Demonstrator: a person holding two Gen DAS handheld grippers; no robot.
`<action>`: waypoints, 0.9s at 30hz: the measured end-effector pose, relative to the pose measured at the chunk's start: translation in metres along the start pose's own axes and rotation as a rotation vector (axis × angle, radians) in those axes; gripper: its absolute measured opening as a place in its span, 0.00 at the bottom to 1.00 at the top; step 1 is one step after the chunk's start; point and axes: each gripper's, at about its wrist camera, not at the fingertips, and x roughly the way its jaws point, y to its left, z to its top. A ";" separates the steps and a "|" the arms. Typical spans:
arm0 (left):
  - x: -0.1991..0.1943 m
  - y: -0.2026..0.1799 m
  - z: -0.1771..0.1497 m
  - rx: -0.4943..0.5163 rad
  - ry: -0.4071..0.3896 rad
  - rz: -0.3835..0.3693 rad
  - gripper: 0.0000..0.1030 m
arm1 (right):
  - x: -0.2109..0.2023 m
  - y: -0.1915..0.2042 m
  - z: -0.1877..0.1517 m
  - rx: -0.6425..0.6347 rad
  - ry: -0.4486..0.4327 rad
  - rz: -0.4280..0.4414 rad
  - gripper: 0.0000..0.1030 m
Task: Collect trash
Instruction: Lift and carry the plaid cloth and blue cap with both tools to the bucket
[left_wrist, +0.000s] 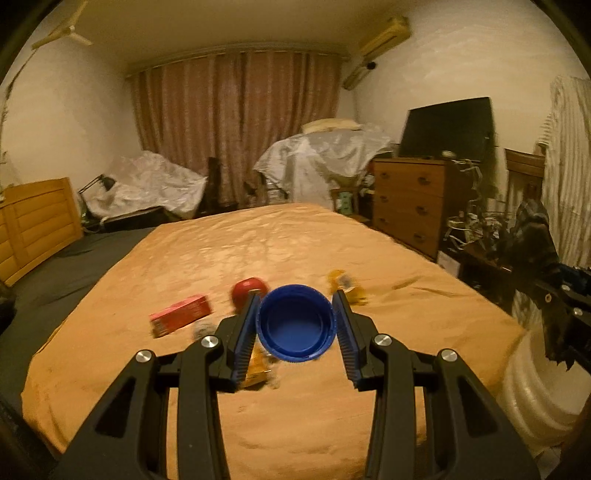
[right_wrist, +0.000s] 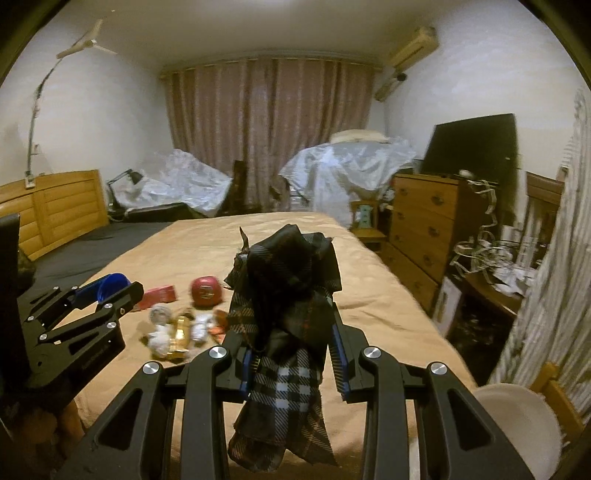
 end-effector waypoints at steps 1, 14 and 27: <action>0.000 -0.007 0.001 0.006 -0.001 -0.013 0.38 | -0.003 -0.009 0.000 0.004 0.000 -0.011 0.33; -0.001 -0.121 0.014 0.101 -0.005 -0.238 0.38 | -0.053 -0.159 -0.008 0.073 0.060 -0.215 0.33; 0.004 -0.246 -0.001 0.262 0.125 -0.475 0.38 | -0.070 -0.291 -0.042 0.163 0.295 -0.293 0.33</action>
